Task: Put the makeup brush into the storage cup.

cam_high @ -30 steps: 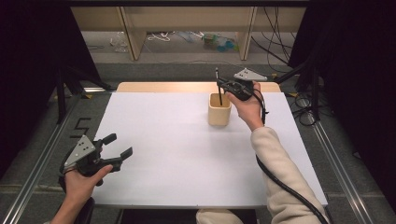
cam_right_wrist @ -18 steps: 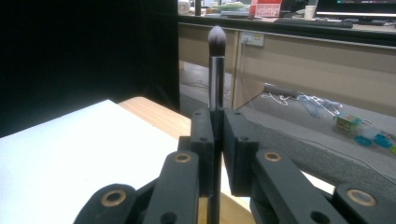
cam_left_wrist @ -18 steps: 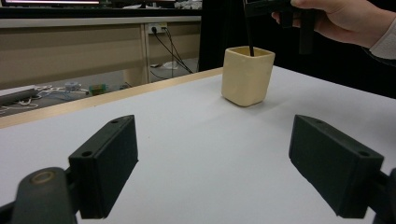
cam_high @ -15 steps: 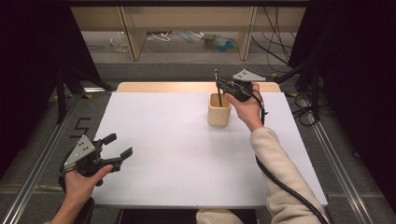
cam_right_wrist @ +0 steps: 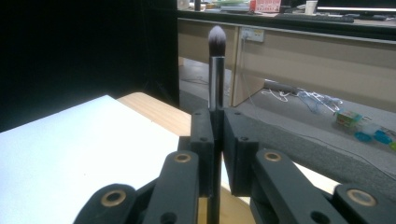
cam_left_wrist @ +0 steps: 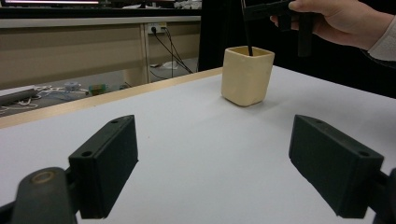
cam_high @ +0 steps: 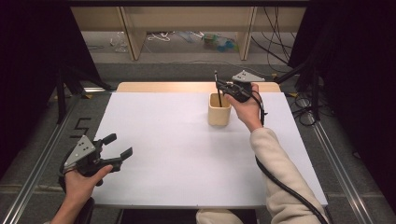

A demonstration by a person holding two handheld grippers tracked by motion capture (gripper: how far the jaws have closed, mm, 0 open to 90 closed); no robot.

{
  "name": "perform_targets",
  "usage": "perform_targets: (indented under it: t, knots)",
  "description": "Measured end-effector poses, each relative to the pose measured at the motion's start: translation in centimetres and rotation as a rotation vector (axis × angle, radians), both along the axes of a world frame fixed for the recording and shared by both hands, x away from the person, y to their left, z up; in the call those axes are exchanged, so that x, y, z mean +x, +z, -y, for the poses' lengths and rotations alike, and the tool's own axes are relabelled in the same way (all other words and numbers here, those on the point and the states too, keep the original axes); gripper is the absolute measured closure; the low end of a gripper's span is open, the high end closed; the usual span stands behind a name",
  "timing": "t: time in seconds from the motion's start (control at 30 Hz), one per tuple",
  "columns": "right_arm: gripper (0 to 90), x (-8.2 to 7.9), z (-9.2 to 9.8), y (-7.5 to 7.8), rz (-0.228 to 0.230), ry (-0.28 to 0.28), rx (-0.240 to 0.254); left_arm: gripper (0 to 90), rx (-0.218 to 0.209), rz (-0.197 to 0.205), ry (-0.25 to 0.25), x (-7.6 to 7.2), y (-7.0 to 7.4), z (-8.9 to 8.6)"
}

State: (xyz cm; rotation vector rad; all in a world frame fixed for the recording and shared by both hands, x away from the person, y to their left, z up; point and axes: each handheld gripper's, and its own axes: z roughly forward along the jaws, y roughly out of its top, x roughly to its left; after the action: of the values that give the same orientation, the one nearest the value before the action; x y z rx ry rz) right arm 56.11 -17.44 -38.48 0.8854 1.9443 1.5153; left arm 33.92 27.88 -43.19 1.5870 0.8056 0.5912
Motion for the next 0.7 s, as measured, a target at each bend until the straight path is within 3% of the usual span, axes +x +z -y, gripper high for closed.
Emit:
perform_targets:
  t: [0.33, 0.4, 0.67, 0.7]
  knots:
    - [83.9, 0.07, 0.05, -0.27, -0.017, -0.001, -0.005, 15.3, 0.001, -0.001, 0.0, 0.0, -0.01, 0.01]
    - [83.9, 0.23, 0.07, -0.39, 0.01, -0.004, -0.008, 15.3, 0.001, -0.001, -0.001, -0.01, -0.01, 0.01]
    - [83.8, 0.27, 0.11, -0.59, -0.002, -0.003, -0.013, 15.3, 0.002, -0.001, -0.001, -0.01, 0.0, 0.01]
    - [83.8, 0.18, 0.07, -0.6, -0.022, -0.002, -0.008, 15.3, 0.001, -0.001, -0.001, -0.01, 0.0, 0.01]
